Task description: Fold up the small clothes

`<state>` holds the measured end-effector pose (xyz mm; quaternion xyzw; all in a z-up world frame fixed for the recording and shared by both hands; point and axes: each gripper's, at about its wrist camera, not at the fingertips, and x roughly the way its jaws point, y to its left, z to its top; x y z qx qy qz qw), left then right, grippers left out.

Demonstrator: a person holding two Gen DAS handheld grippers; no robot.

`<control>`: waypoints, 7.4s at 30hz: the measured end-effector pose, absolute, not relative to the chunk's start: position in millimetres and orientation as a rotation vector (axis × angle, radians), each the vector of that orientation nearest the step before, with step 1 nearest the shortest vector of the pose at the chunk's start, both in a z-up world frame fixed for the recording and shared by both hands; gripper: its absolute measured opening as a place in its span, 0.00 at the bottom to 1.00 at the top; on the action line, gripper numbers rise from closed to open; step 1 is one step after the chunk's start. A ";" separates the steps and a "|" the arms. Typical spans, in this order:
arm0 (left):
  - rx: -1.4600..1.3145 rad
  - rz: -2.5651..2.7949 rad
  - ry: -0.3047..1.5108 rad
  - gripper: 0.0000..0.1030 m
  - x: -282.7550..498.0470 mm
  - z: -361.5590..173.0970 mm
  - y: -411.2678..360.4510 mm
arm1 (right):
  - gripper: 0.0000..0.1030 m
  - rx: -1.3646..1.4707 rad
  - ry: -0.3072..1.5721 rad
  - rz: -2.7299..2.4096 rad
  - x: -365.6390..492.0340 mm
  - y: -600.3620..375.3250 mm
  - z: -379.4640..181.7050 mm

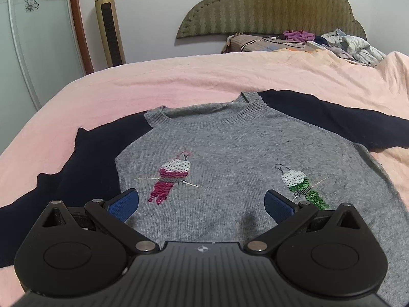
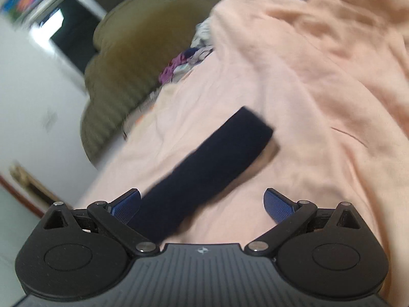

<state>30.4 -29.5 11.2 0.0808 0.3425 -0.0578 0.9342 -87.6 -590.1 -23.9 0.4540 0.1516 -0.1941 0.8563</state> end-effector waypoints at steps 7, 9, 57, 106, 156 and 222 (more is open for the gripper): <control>0.186 -0.102 0.714 1.00 33.1 8.5 -28.9 | 0.88 1.063 0.250 -0.399 -52.3 -626.8 -33.3; 0.189 -0.098 0.719 1.00 35.0 7.3 -27.5 | 0.63 1.060 0.266 -0.425 -43.0 -633.8 -34.0; 0.052 0.203 0.715 1.00 25.1 33.2 118.3 | 0.08 0.133 0.671 0.261 165.4 -149.8 15.4; -0.888 0.430 0.639 0.93 -59.5 22.3 333.7 | 0.70 -0.539 0.397 0.772 7.4 27.7 20.0; -0.077 0.174 0.555 0.03 116.2 161.0 82.5 | 0.70 -0.150 0.636 0.174 80.6 -215.5 17.0; 0.038 0.162 0.742 1.00 83.5 21.2 118.6 | 0.13 0.204 0.698 -0.083 123.2 -356.1 16.1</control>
